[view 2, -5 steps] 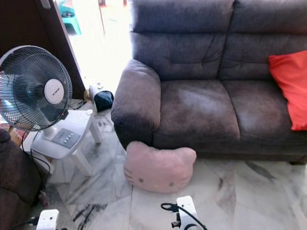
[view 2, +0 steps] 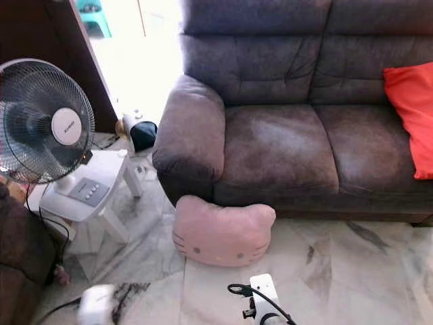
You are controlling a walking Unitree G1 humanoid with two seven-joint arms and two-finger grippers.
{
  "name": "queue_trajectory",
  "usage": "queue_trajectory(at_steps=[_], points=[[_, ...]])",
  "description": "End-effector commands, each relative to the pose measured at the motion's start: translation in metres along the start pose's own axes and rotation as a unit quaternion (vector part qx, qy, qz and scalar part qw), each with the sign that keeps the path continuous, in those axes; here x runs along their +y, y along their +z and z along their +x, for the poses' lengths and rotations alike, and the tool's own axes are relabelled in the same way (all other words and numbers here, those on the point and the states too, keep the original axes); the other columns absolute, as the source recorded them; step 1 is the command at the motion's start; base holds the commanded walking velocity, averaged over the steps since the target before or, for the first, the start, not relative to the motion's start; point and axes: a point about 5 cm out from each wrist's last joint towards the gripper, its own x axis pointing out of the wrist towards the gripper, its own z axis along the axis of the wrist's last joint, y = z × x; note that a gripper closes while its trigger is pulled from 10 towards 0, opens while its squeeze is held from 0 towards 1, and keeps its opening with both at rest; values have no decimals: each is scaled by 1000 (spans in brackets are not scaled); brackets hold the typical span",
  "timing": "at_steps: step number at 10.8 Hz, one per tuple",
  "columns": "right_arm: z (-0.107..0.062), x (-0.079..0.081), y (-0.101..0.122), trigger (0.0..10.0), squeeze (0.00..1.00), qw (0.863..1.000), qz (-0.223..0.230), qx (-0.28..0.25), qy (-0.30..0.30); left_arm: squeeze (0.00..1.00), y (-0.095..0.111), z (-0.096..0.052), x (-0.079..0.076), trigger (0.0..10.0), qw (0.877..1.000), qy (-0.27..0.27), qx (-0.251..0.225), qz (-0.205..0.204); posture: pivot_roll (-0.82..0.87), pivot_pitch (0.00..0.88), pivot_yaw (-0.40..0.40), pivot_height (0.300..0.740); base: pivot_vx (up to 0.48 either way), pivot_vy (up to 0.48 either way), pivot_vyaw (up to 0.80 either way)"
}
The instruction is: Move the pillow to the sofa from floor
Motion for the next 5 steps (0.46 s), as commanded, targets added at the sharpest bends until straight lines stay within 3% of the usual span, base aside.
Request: queue_trajectory(at_steps=[1, 3, 5], points=[[0, 0, -1, 10000, 0, 1000, 2, 1, 2, 0, -1, 1, -13, 10000, 1000, 0, 6, 14, 133, 134, 9, 726, 0, 0, 0], [0, -6, 3, 10000, 0, 1000, 0, -6, -3, 0, 6, 3, -33, 10000, 1000, -10, 0, 16, 102, 139, -2, 726, 0, 0, 0], [0, -8, 0, 10000, 0, 1000, 9, 0, -9, 0, 4, 2, -36, 10000, 1000, -8, 6, 10, 113, 137, -8, 726, 0, 0, 0]])
